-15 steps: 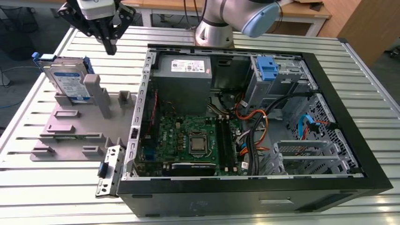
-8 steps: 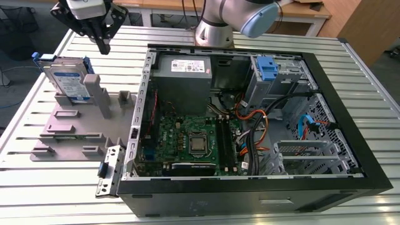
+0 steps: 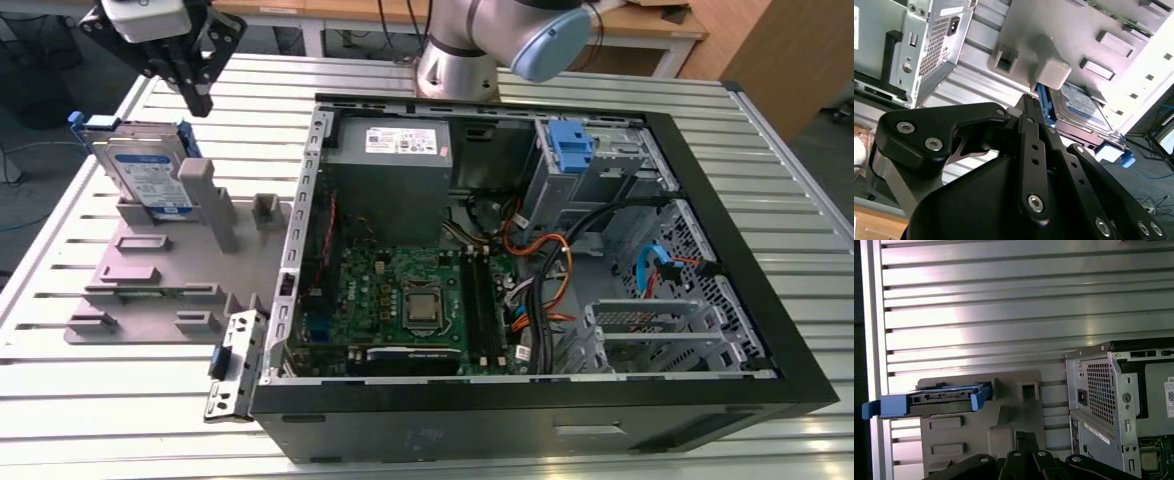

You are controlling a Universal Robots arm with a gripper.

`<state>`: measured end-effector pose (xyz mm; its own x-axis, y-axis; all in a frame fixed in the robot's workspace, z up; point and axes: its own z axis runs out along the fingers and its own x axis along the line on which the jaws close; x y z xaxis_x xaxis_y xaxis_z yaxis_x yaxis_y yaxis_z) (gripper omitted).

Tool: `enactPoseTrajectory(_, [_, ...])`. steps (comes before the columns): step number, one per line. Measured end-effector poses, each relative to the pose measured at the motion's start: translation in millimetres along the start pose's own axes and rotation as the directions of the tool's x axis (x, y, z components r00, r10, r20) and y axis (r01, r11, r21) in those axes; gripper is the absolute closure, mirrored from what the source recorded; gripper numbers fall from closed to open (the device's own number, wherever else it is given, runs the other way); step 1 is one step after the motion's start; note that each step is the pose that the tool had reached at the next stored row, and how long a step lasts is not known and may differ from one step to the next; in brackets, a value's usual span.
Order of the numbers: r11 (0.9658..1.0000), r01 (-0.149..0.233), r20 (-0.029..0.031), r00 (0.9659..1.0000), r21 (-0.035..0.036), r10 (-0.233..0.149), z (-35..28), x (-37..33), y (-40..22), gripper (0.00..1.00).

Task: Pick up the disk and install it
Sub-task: 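Reach for the disk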

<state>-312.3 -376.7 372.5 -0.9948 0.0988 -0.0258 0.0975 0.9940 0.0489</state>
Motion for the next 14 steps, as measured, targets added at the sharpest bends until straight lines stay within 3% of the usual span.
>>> enactPoseTrajectory(14, [0.9999, -0.014, 0.0007, 0.9999, 0.0004, 0.014, 3.5, 41.0, -1.0, 0.89])
